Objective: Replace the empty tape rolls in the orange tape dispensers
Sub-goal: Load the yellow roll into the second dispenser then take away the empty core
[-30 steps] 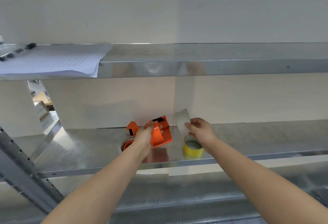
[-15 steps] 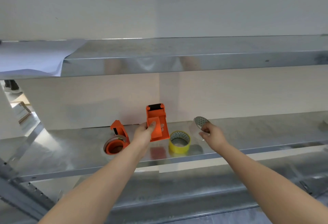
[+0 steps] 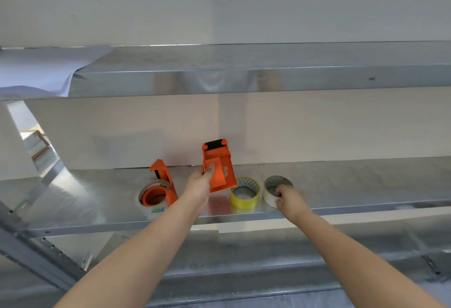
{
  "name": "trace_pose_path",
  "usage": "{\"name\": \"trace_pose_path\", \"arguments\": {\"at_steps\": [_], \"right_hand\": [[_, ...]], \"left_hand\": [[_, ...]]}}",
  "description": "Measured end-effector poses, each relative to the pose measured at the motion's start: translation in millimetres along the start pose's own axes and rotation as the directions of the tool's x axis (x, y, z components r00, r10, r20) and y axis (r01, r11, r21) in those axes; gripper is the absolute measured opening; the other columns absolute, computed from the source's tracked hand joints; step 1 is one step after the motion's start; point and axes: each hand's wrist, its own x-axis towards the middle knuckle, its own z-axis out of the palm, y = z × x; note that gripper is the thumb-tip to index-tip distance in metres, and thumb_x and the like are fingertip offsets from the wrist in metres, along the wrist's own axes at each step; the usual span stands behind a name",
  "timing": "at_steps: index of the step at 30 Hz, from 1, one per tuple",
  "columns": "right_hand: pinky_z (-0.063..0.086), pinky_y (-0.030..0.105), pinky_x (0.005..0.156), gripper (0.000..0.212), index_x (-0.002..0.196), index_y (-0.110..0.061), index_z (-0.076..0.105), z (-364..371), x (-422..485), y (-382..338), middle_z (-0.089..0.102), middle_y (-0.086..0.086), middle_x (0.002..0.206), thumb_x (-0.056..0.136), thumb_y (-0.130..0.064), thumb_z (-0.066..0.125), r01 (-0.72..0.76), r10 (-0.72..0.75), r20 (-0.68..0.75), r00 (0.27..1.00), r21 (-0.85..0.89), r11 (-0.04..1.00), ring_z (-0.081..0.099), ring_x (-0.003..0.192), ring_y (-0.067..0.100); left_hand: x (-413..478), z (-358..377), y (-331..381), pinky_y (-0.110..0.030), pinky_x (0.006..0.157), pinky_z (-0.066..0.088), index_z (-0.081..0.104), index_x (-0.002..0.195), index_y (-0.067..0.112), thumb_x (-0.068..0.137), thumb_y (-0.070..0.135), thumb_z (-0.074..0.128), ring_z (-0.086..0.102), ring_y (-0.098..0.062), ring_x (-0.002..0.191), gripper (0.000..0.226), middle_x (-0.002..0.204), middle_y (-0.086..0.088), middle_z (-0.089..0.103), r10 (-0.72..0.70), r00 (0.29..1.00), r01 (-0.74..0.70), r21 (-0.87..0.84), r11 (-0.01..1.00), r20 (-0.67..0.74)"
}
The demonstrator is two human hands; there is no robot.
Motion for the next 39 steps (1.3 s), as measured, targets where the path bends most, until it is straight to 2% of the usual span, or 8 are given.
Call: {"name": "trace_pose_path", "arguments": {"at_steps": [4,11,17,21,24,28,34,39], "right_hand": [[0.021,0.034,0.110,0.056,0.132,-0.022,0.042,0,0,-17,0.043,0.003,0.141,0.081,-0.036,0.059,0.168,-0.190,-0.085,0.978,-0.219,0.961,0.035,0.132,0.021],[0.018,0.041,0.114,0.049,0.133,-0.020,0.042,41,-8,-69,0.053,0.007,0.134,0.085,-0.017,0.051,0.321,-0.288,0.144,0.947,-0.338,0.885,0.046,0.126,0.027],[0.042,0.026,0.091,0.031,0.118,-0.010,0.059,30,-9,-80,0.063,0.011,0.122,0.088,-0.011,0.053,0.147,-0.143,-0.034,0.989,0.235,0.961,0.056,0.113,0.029],[0.046,0.030,0.078,0.016,0.104,-0.008,0.059,-4,-19,-103,0.067,0.016,0.105,0.089,-0.013,0.057,-0.008,0.152,-0.064,0.986,0.903,0.429,0.062,0.090,0.023],[0.053,0.025,0.070,0.013,0.102,-0.012,0.057,-26,-30,-127,0.067,0.007,0.092,0.094,-0.009,0.048,-0.074,-0.077,0.074,0.994,0.997,0.004,0.065,0.079,0.013],[0.045,0.036,0.094,0.024,0.115,0.000,0.056,-35,-44,-145,0.062,0.013,0.105,0.093,-0.004,0.049,0.092,-0.245,-0.024,0.969,0.959,0.270,0.058,0.095,0.019],[0.049,0.014,0.080,0.037,0.109,-0.018,0.045,-37,-56,-154,0.060,-0.002,0.099,0.083,0.004,0.059,0.203,-0.351,-0.033,0.936,0.865,0.459,0.058,0.092,0.006],[0.046,0.028,0.099,0.076,0.139,-0.023,0.020,-46,-60,-157,0.055,0.000,0.125,0.080,0.002,0.060,0.104,-0.473,0.151,0.868,0.877,0.469,0.056,0.115,0.009]], "left_hand": [[-1,8,5,-0.037,0.088,0.050,0.057,0.100,0.014,0.096,0.022,0.047,0.067,-0.019,0.088,0.014,0.096,-0.008,0.069,0.016,1.000,-0.015,-0.053,0.999,0.013],[-8,3,12,-0.030,0.075,0.053,0.058,0.097,0.019,0.097,0.026,0.045,0.068,-0.015,0.082,0.016,0.090,-0.003,0.071,0.051,0.998,-0.051,0.014,0.999,-0.021],[-8,-4,21,-0.029,0.077,0.049,0.057,0.099,0.018,0.099,0.034,0.036,0.065,-0.021,0.086,0.026,0.093,-0.005,0.068,0.140,0.977,-0.100,0.236,0.966,-0.159],[-12,-7,19,-0.023,0.065,0.044,0.056,0.101,0.015,0.098,0.036,0.035,0.061,-0.017,0.081,0.030,0.082,0.002,0.063,0.289,0.944,-0.205,0.407,0.890,-0.156],[-18,4,19,-0.032,0.076,0.051,0.057,0.105,0.009,0.097,0.033,0.041,0.063,-0.024,0.090,0.030,0.095,-0.006,0.066,0.358,0.924,-0.271,0.430,0.861,-0.133],[-30,14,21,-0.022,0.076,0.048,0.054,0.109,0.009,0.094,0.034,0.048,0.062,-0.017,0.091,0.030,0.098,-0.004,0.066,0.410,0.911,-0.373,0.323,0.869,-0.050],[-48,10,32,-0.033,0.076,0.055,0.046,0.106,0.017,0.066,0.024,0.082,0.065,-0.018,0.087,0.055,0.096,-0.006,0.064,0.408,0.913,-0.370,0.363,0.855,-0.029],[-63,2,39,-0.021,0.071,0.051,0.046,0.112,0.022,0.067,0.013,0.075,0.062,-0.014,0.088,0.055,0.100,-0.001,0.061,0.470,0.882,-0.429,0.400,0.810,-0.006]]}}
